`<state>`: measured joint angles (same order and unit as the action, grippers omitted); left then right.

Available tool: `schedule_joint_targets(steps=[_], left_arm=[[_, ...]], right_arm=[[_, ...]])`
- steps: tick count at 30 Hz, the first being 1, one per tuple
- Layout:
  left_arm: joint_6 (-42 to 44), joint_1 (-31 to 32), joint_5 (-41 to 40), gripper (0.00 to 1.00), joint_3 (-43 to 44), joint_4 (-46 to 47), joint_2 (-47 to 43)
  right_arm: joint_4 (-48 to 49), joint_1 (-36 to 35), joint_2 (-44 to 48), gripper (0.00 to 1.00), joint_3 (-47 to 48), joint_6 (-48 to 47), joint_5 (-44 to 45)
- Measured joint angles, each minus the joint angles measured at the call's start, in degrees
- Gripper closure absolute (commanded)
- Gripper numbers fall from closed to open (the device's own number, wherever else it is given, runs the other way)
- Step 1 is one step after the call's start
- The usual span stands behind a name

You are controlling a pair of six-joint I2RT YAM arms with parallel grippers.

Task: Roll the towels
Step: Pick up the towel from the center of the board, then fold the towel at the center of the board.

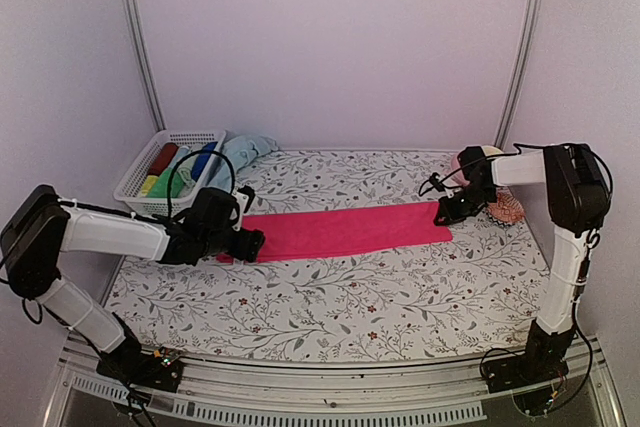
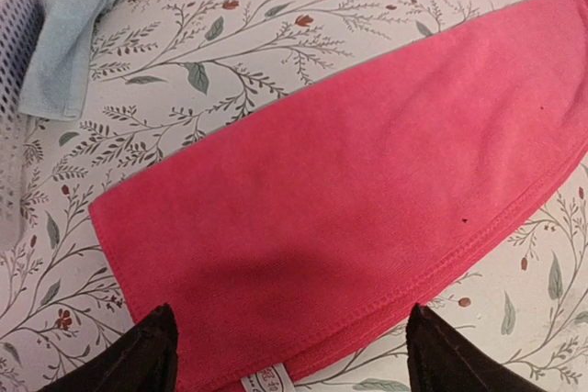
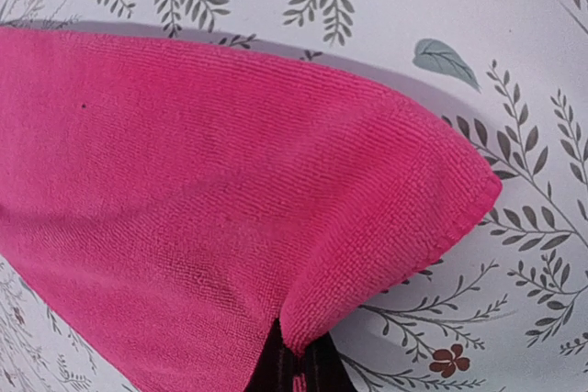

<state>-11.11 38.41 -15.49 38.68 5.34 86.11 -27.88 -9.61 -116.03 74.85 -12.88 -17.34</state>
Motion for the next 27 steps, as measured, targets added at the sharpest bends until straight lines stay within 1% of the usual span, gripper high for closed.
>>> schedule_joint_targets(steps=[7,10,15,18,20,23,27], left_arm=[[0.02,0.09,-0.24,0.13,-0.61,0.42,-1.25],[0.17,0.09,-0.28,0.13,-0.94,0.74,-1.75],[0.42,0.09,-0.28,0.13,-1.03,1.07,-1.86],[0.42,0.09,-0.22,0.12,-1.07,1.18,-1.86],[0.42,0.11,-0.17,0.12,-1.09,1.20,-1.86],[0.44,0.11,-0.17,0.10,-1.14,1.20,-1.86],[0.44,0.11,-0.15,0.08,-1.14,1.25,-1.86]], right_arm=[[-0.42,0.72,0.66,0.98,-0.26,0.04,0.59],[-2.82,3.15,2.60,0.98,-0.85,-0.26,-0.90],[-6.82,9.11,9.88,0.98,-1.07,-1.81,-4.35],[-9.73,12.11,13.70,0.98,0.68,-3.28,-6.91],[-12.00,13.07,14.21,0.98,2.95,-4.26,-8.72],[-16.02,12.57,13.94,0.98,6.75,-6.27,-12.76],[-20.55,8.17,13.90,0.98,11.04,-8.41,-16.79]])
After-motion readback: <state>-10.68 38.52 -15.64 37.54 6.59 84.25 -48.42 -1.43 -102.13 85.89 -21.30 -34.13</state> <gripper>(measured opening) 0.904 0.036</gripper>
